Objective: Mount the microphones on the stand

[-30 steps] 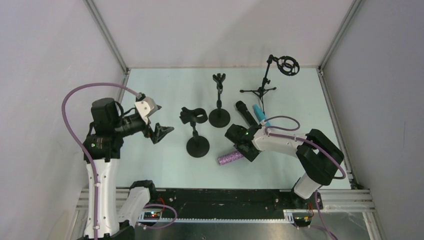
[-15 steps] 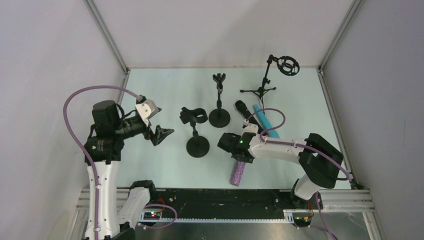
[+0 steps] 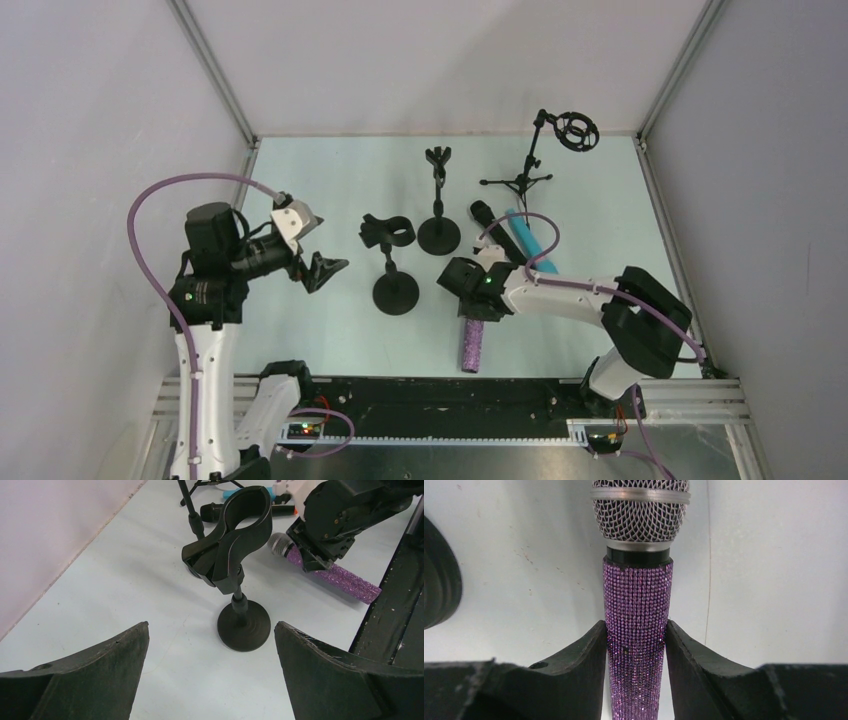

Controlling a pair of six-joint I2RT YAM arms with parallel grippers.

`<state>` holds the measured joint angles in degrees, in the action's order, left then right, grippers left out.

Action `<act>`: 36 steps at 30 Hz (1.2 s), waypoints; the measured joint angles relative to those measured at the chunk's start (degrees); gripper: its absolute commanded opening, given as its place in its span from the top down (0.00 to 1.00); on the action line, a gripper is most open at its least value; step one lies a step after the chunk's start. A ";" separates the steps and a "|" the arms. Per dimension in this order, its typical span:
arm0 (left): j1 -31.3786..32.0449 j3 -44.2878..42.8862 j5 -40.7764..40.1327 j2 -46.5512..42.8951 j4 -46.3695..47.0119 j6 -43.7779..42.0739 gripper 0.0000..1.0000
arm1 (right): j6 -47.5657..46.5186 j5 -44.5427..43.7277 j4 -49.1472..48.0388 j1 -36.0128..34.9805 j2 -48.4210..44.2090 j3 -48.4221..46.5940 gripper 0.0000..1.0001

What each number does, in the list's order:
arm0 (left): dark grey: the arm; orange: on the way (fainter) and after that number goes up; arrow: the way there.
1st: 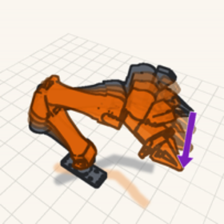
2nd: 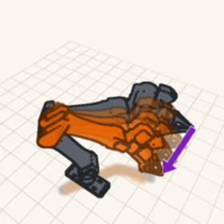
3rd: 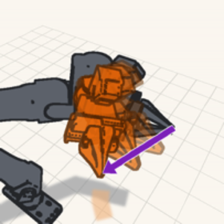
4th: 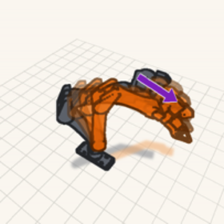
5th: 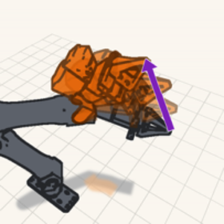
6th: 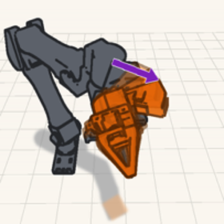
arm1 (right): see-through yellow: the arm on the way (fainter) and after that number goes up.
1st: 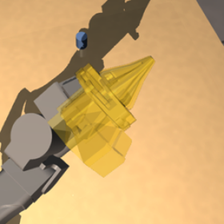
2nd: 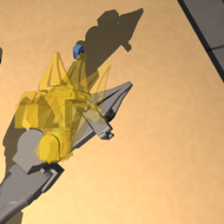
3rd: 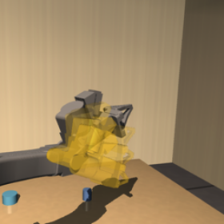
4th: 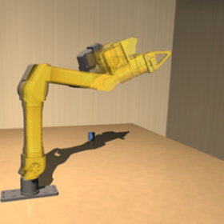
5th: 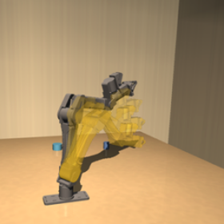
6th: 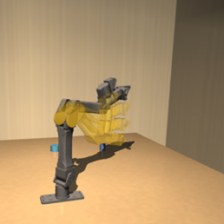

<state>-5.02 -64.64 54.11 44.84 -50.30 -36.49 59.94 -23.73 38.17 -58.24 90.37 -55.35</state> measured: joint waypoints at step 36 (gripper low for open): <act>0.00 0.04 -0.07 -0.28 0.00 0.50 0.00 | -7.50 8.33 -3.58 1.60 4.57 0.13 1.00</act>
<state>-5.02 -64.60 54.04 44.56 -50.30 -35.99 52.45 -15.40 34.59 -56.64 94.94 -55.22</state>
